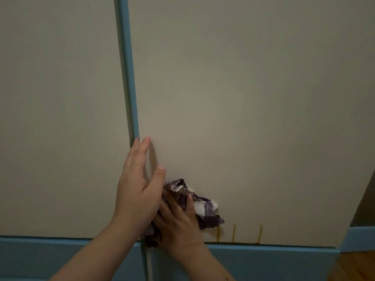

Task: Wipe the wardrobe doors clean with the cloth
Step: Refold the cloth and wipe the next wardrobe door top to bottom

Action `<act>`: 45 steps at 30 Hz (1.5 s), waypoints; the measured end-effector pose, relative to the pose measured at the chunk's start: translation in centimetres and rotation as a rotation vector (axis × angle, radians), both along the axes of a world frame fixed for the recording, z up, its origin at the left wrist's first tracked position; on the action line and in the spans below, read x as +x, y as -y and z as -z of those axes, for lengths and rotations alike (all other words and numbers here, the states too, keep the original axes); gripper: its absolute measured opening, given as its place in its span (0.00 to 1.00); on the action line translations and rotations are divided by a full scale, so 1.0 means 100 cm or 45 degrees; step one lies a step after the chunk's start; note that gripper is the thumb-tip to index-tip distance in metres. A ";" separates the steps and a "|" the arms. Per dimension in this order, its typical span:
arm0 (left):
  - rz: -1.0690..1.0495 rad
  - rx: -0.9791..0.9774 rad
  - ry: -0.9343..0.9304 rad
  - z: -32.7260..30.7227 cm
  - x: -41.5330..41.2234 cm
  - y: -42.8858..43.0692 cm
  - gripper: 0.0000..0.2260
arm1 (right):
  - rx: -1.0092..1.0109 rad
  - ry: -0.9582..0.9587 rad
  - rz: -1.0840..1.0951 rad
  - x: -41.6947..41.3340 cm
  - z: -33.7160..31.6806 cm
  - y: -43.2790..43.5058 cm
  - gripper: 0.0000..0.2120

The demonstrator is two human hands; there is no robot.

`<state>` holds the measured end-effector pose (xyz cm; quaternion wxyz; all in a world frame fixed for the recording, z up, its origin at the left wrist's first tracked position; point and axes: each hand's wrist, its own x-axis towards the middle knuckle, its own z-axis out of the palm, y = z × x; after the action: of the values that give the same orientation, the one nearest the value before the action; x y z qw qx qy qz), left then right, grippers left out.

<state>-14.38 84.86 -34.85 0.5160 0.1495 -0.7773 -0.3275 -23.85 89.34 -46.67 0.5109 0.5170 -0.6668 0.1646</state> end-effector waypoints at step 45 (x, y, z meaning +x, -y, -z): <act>-0.199 -0.089 0.259 0.038 -0.002 -0.016 0.32 | -1.369 1.319 0.230 -0.125 0.034 -0.194 0.55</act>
<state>-14.57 86.48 -38.61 0.4633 0.2241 -0.8225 -0.2423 -36.37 108.78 -50.08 0.3254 -0.0042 -0.6894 0.6472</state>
